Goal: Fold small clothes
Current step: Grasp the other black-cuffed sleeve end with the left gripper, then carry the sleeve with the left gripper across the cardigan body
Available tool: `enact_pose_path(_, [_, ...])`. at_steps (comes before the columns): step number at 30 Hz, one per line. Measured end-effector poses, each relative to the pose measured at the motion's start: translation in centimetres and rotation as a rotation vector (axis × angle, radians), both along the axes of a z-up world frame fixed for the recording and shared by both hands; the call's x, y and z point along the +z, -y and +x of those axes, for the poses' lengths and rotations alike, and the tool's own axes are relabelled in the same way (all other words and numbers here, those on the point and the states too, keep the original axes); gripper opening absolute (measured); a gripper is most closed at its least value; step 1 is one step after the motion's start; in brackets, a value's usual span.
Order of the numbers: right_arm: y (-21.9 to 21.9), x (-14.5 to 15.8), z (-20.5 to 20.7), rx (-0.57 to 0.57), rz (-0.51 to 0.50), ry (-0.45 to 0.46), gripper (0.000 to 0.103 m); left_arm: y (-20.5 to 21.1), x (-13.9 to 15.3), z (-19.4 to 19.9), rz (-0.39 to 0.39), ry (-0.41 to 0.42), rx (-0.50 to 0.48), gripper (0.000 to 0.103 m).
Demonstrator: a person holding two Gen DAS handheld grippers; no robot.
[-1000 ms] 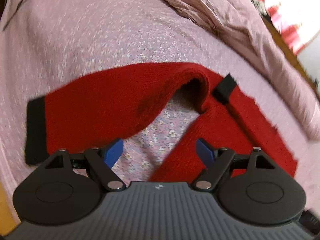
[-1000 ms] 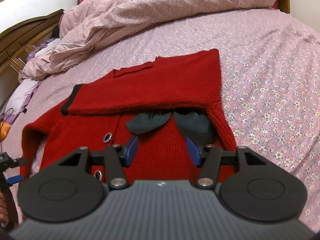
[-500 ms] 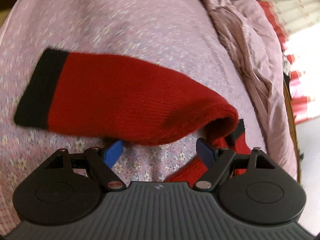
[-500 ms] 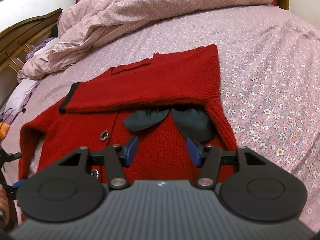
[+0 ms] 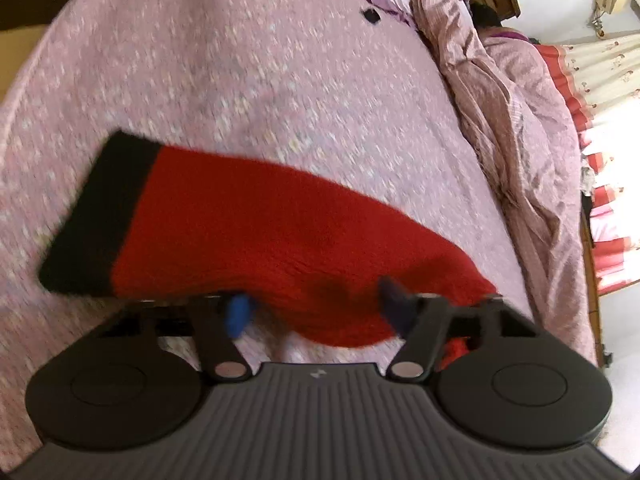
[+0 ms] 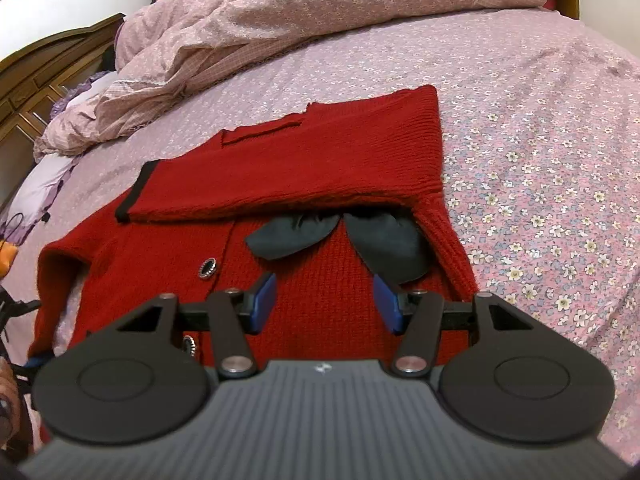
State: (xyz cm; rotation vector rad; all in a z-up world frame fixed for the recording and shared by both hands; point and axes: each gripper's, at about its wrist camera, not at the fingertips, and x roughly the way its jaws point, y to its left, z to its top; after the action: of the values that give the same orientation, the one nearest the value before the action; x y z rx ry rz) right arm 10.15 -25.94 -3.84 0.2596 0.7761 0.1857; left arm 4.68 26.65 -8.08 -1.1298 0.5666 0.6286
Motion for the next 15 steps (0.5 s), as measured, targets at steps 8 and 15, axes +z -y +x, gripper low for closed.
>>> enact_pose_path(8, [0.2,-0.2,0.1,-0.006,0.003,-0.007,0.056,-3.3,2.9,0.1,0.164,0.042,-0.031,0.016])
enact_pose_path(15, [-0.1,0.0,0.1,-0.006,0.001,-0.007,0.056,-5.8,7.3,2.1,0.291,0.118,-0.082,0.013])
